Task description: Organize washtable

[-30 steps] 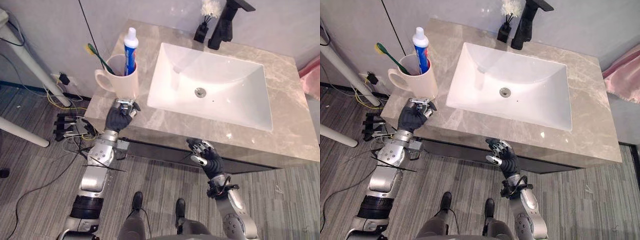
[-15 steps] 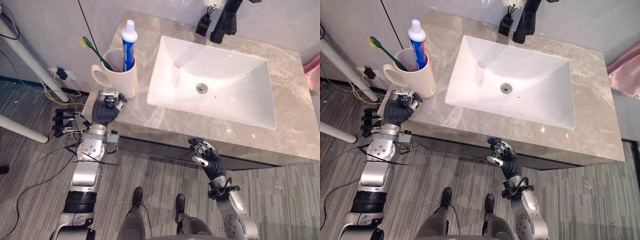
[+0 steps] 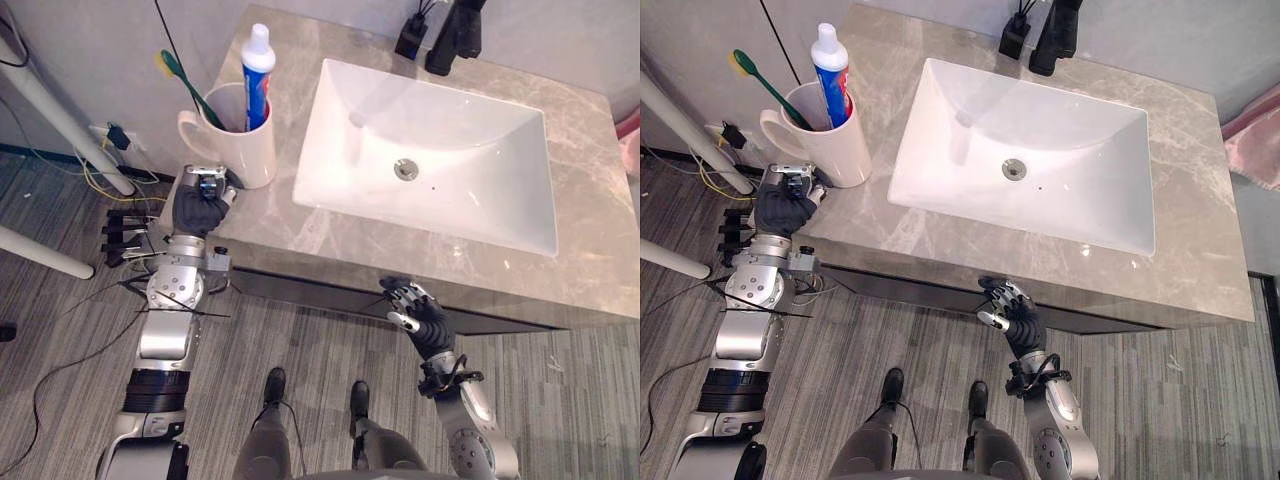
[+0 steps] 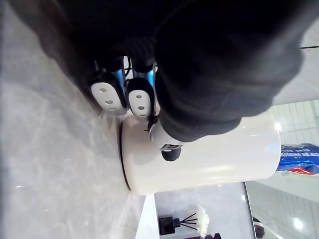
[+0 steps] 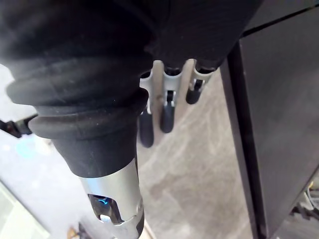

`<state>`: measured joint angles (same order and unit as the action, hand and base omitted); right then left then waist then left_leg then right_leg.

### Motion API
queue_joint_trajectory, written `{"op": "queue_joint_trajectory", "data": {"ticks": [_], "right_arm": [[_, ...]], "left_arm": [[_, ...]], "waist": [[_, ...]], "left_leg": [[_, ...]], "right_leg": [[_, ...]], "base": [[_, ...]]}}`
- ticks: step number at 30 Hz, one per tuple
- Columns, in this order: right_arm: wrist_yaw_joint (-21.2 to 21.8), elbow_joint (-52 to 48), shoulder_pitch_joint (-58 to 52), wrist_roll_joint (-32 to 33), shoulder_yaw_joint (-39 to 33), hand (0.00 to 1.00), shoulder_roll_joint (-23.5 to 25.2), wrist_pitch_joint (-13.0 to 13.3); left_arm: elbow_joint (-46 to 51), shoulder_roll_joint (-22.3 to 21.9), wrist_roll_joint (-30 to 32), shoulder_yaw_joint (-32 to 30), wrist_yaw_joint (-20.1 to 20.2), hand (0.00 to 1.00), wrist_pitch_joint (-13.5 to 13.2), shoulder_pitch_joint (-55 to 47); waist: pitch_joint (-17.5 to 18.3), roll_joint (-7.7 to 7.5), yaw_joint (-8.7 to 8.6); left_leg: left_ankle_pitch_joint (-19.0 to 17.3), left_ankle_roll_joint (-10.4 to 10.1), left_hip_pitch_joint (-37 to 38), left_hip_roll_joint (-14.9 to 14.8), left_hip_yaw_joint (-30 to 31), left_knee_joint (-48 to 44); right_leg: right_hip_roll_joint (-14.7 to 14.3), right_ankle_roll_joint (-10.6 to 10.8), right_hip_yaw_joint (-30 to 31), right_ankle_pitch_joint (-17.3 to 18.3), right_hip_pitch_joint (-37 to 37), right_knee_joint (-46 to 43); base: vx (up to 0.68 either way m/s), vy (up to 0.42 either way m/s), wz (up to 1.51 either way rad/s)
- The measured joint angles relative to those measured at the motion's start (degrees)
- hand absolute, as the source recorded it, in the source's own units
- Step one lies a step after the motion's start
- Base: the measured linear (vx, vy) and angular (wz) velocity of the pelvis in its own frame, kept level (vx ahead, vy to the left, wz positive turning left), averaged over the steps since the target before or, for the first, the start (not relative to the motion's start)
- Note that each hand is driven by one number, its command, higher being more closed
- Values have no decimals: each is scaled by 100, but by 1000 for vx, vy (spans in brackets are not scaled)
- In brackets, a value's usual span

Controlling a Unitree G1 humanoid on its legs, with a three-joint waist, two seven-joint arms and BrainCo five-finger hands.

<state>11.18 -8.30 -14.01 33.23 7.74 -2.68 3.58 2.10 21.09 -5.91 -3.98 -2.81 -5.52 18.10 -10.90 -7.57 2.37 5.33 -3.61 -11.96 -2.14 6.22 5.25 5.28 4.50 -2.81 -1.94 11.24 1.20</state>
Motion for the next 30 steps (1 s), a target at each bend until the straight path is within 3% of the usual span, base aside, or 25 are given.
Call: {"op": "queue_joint_trajectory", "data": {"ticks": [26, 30], "right_arm": [[-220, -94, 152, -10, 7, 0, 0, -18], [-251, 36, 220, -23, 9, 0, 1, -18]], "left_arm": [[-594, 47, -251, 774, -381, 100, -139, 1248], [-755, 82, -323, 785, -481, 100, -137, 1441]], "waist": [[-159, -144, 13], [-159, -236, 25]], "left_leg": [[4, -15, -294, 1, -250, -23], [33, -58, -342, 7, -271, -10]], "right_leg": [[6, 54, 309, -197, 428, 114], [11, 80, 359, -215, 515, 111]], "base": [[5, 1, -6], [-36, 9, -7]]}}
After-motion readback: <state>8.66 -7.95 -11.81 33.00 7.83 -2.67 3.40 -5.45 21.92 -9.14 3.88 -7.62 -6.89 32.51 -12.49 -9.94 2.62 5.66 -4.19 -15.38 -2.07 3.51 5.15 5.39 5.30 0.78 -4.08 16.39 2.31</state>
